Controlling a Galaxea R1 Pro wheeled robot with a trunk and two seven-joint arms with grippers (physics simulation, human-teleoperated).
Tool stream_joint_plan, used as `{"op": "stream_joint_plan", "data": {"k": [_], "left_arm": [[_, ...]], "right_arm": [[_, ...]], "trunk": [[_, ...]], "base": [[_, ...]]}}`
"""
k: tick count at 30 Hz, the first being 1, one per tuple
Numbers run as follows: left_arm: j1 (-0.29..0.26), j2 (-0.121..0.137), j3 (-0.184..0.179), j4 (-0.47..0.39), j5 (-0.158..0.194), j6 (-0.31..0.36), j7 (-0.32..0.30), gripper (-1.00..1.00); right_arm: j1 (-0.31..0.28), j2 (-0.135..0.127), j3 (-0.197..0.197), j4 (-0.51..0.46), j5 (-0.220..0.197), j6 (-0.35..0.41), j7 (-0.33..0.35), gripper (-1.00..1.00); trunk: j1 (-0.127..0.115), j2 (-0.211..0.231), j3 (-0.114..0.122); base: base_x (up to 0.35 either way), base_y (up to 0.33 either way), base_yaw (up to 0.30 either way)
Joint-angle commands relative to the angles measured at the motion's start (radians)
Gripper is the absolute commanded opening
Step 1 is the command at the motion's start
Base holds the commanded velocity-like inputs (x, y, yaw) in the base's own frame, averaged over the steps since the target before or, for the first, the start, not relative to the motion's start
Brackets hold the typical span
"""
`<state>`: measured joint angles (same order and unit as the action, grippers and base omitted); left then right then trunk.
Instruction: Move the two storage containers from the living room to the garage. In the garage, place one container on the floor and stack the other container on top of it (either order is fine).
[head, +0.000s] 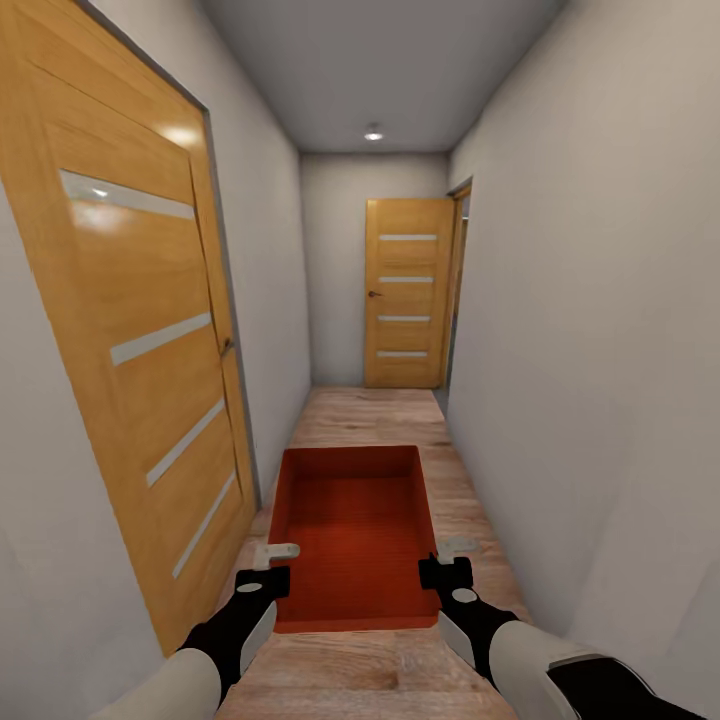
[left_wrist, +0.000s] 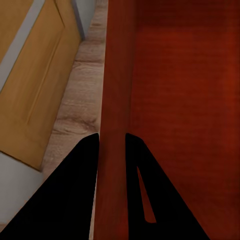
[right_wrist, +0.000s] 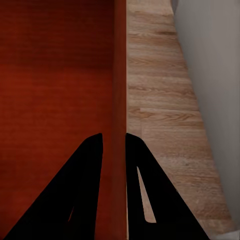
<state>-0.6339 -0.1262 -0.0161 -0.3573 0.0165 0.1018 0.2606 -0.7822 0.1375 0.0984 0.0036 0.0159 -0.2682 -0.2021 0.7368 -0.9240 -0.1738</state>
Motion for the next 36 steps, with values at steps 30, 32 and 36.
{"op": "stream_joint_plan", "data": {"k": [30, 32, 36], "left_arm": [[-0.001, 0.0, 0.021, -0.006, -0.024, -0.002, 0.031, -1.0], [-0.001, 0.0, 0.021, -0.006, -0.024, -0.002, 0.031, -1.0], [-0.001, 0.0, 0.021, -0.006, -0.024, -0.002, 0.031, -1.0]], "right_arm": [[0.0, 0.001, -0.031, 0.003, 0.012, 0.003, 0.003, -1.0], [0.0, 0.001, -0.031, 0.003, 0.012, 0.003, 0.003, -1.0], [0.0, 0.001, -0.031, 0.003, 0.012, 0.003, 0.003, -1.0]], "trunk": [[0.001, -0.001, -0.001], [0.001, -0.001, -0.001], [0.001, -0.001, -0.001]], "base": [[0.322, 0.0, 0.0], [0.322, 0.0, 0.0], [0.322, 0.0, 0.0]]}}
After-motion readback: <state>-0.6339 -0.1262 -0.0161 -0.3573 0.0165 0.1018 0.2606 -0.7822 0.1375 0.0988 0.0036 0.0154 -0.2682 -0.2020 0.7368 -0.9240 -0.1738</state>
